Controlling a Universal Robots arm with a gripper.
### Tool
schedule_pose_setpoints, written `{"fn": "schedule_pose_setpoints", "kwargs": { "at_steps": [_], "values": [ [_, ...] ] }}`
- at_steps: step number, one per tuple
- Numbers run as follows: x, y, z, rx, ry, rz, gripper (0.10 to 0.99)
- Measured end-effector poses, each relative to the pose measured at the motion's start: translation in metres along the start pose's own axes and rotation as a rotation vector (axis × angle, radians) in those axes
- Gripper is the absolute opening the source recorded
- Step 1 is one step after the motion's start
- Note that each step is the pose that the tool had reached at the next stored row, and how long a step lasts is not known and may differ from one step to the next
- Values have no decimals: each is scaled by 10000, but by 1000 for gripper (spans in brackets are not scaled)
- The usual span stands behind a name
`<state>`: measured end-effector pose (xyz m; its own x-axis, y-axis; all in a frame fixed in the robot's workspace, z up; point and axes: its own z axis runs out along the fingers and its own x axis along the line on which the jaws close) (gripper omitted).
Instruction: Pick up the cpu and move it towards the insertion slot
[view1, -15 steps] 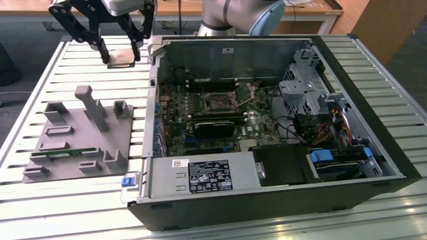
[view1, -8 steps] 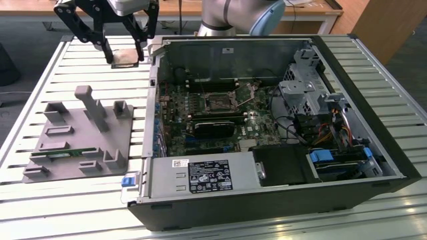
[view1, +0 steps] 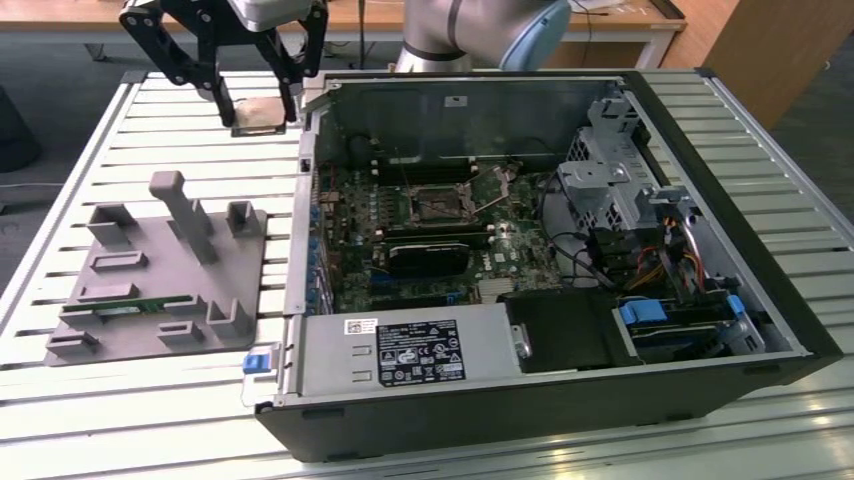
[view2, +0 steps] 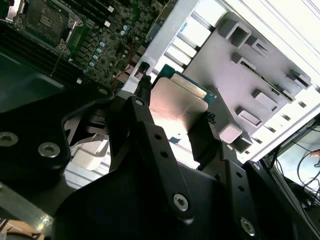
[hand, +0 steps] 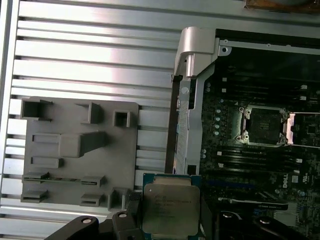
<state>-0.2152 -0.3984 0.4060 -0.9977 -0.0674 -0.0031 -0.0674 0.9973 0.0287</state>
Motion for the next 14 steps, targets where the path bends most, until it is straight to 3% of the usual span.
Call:
{"fn": "schedule_pose_setpoints", "kwargs": {
  "at_steps": [14],
  "values": [
    [-132, -9, 0, 0, 0, -1, 549]
  ]
}}
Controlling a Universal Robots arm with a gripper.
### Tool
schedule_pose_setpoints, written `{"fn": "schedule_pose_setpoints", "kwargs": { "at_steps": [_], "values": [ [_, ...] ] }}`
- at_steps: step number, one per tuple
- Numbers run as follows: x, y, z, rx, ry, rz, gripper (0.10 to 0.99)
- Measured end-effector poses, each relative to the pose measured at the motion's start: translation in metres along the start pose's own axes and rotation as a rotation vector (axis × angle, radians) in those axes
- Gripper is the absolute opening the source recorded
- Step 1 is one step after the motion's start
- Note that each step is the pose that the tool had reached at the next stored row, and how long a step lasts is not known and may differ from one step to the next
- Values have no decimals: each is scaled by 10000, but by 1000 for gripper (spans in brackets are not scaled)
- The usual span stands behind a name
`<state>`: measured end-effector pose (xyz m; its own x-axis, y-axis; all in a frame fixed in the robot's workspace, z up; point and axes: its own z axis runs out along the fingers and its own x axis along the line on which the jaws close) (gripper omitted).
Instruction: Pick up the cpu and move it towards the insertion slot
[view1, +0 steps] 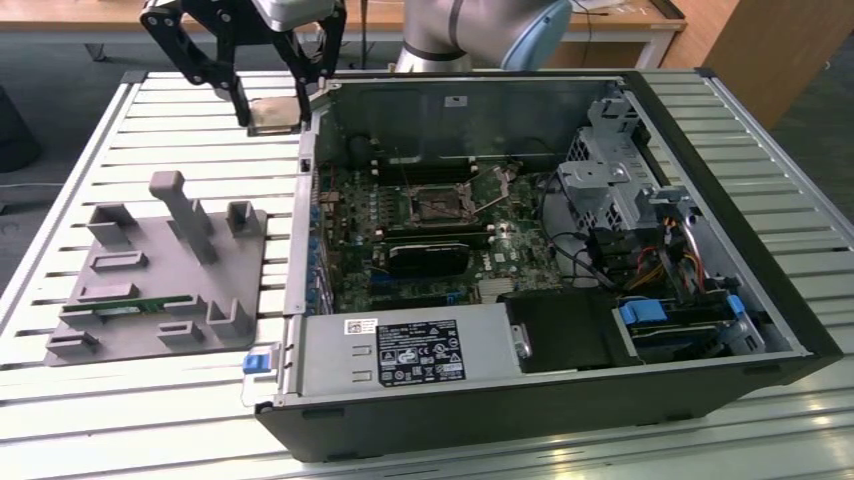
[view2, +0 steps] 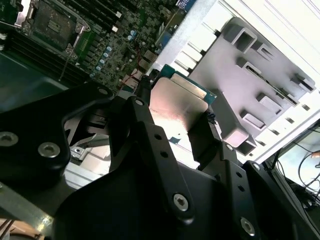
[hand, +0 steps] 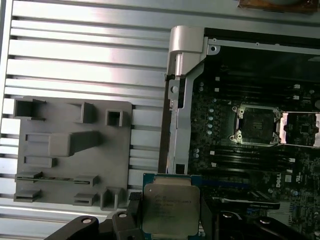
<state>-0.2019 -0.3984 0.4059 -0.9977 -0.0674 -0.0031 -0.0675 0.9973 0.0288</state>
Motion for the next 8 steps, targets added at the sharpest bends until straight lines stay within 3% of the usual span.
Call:
{"fn": "schedule_pose_setpoints", "kwargs": {
  "at_steps": [8],
  "values": [
    [-88, -6, 0, 0, 0, 0, 549]
  ]
}}
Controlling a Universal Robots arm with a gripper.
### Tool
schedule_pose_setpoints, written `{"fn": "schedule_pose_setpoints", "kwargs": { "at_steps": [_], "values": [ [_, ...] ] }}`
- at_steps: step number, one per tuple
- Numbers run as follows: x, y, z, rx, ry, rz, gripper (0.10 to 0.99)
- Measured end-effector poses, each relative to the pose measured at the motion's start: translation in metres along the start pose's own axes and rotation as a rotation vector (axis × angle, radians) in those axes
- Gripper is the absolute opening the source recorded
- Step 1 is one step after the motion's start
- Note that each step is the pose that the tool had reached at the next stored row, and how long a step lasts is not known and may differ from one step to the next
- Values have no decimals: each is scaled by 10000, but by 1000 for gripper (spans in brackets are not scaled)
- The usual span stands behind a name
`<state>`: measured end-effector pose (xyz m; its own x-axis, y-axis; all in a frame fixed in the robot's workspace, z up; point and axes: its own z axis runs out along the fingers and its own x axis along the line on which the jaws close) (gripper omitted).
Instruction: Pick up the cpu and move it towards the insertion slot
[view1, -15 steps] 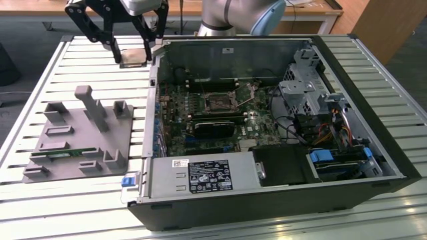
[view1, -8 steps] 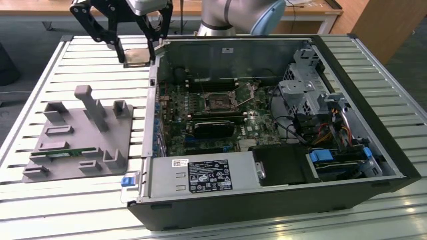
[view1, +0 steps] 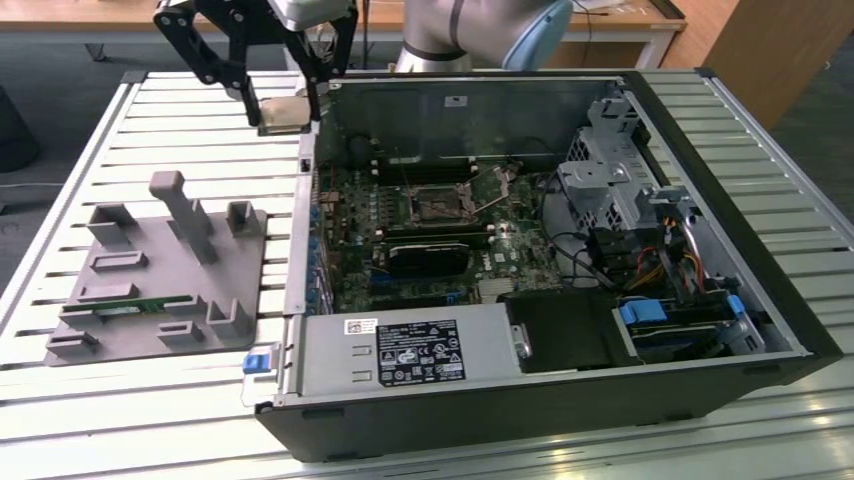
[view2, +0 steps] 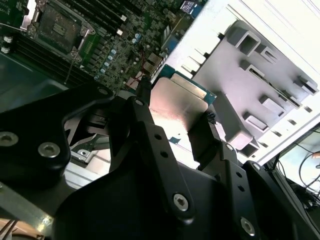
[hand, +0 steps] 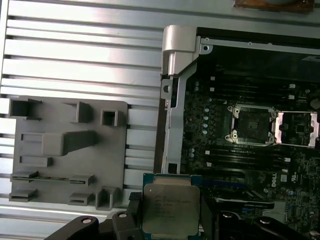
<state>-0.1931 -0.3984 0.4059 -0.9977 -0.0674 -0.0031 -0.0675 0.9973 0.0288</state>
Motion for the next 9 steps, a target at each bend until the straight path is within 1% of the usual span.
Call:
{"fn": "schedule_pose_setpoints", "kwargs": {
  "at_steps": [9],
  "values": [
    [-134, -9, 0, -1, -1, 0, 549]
  ]
}}
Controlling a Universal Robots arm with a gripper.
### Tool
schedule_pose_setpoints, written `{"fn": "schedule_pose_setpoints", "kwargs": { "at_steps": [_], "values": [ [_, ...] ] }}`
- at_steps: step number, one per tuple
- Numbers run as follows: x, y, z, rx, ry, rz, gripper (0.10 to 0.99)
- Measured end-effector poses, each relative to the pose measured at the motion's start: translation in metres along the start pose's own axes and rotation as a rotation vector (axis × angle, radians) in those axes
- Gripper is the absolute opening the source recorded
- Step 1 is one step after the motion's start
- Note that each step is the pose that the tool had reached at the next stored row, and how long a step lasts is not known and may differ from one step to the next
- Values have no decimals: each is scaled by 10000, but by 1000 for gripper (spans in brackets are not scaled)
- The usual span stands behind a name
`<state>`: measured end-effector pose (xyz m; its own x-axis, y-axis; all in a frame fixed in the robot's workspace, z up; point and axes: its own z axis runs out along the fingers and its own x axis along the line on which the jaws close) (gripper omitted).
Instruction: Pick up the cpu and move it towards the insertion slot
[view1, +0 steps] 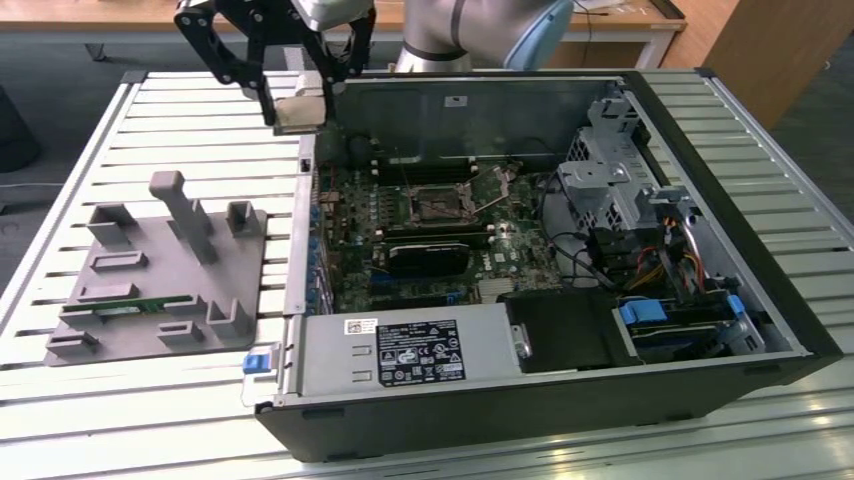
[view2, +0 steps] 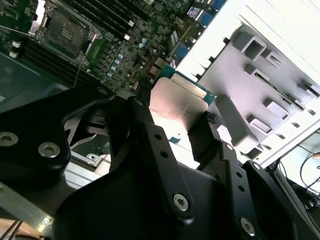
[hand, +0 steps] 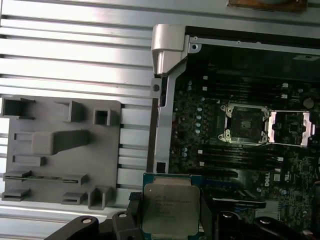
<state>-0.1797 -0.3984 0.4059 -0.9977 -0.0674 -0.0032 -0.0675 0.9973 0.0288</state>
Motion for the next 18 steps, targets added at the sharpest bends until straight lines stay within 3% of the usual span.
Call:
{"fn": "schedule_pose_setpoints", "kwargs": {
  "at_steps": [12, 18],
  "values": [
    [-238, -13, 0, 1, 1, 0, 549],
    [-311, -18, 0, 1, 0, 0, 549]
  ]
}}
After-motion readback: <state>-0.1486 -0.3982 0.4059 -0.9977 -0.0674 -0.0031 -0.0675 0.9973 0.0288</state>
